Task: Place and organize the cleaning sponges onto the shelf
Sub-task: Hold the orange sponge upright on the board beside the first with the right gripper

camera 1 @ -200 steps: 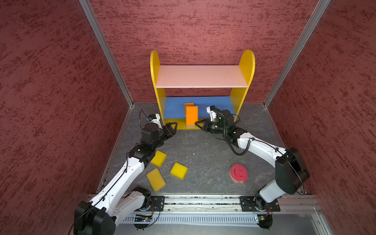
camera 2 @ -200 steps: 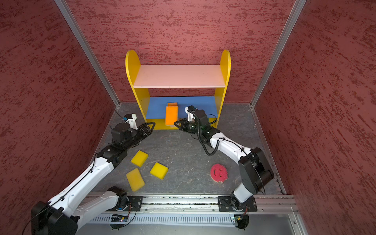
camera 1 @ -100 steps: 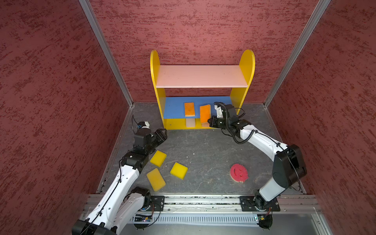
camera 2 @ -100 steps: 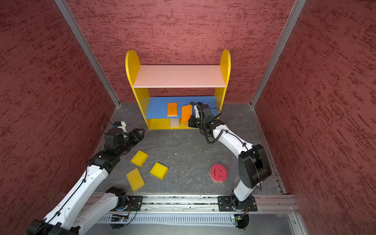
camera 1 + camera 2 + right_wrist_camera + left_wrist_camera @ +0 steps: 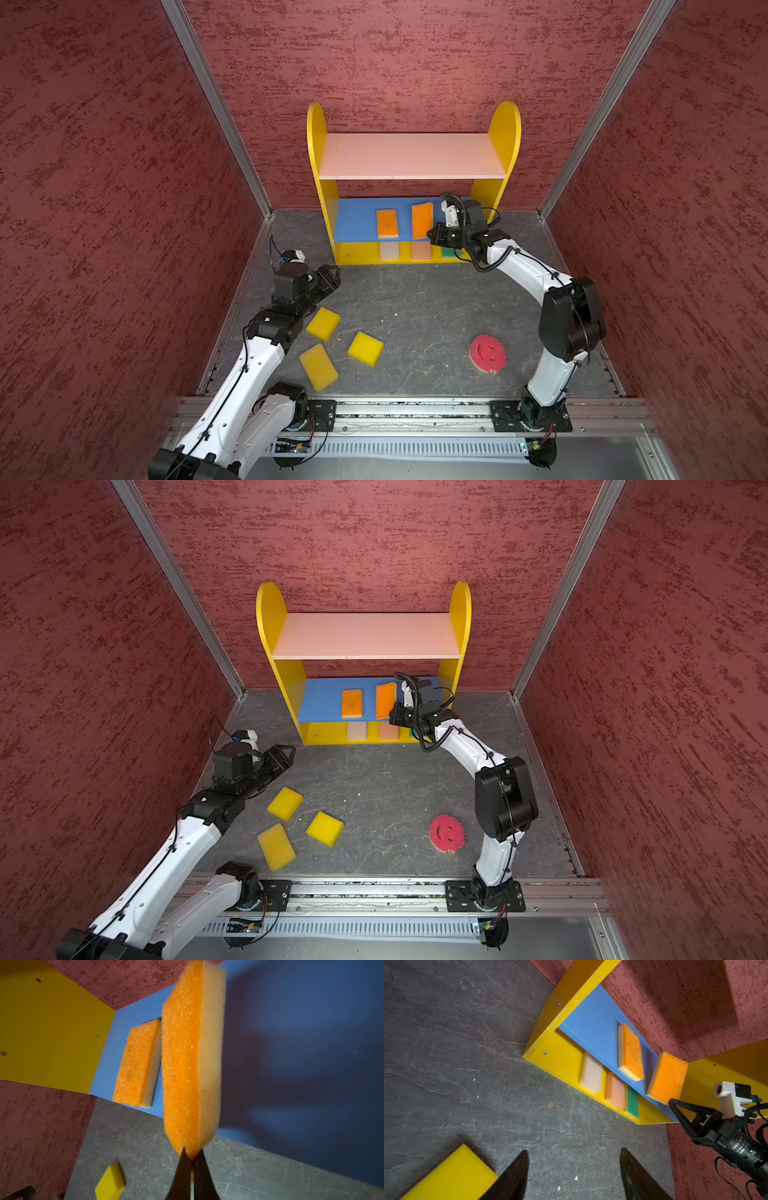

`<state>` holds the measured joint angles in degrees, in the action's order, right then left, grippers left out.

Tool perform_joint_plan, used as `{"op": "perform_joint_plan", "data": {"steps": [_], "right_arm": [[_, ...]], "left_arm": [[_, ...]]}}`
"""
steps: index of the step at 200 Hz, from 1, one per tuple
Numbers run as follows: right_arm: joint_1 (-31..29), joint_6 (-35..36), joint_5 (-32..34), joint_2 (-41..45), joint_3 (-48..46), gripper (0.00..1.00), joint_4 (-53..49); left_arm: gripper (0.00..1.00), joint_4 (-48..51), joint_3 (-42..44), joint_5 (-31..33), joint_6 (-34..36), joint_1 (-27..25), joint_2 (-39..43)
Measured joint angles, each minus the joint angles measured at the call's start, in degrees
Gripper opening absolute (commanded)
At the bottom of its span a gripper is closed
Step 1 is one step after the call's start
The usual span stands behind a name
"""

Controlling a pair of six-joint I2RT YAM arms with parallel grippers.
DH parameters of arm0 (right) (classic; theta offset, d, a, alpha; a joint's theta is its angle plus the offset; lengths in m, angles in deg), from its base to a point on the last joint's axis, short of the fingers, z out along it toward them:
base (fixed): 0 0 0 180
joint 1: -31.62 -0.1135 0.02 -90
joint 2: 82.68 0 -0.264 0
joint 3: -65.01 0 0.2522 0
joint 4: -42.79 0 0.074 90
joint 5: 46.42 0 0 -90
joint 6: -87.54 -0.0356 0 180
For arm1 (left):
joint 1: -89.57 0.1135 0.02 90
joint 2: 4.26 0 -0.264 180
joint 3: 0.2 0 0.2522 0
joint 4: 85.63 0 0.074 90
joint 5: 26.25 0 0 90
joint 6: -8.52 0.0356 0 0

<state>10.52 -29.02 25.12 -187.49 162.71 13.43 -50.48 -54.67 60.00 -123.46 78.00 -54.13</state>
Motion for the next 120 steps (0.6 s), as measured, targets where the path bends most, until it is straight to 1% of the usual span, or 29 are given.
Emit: {"op": "perform_joint_plan", "data": {"steps": [55, 120], "right_arm": [[0.3, -0.2, -1.4, -1.5, 1.7, 0.00, -0.3], [0.7, -0.2, -1.4, -4.5, 5.6, 0.04, -0.7]], "left_arm": [[0.69, -1.7, 0.6, -2.1, -1.2, 0.0, -2.8], [0.69, -2.6, 0.6, -3.1, -1.8, 0.0, -3.5]]}}
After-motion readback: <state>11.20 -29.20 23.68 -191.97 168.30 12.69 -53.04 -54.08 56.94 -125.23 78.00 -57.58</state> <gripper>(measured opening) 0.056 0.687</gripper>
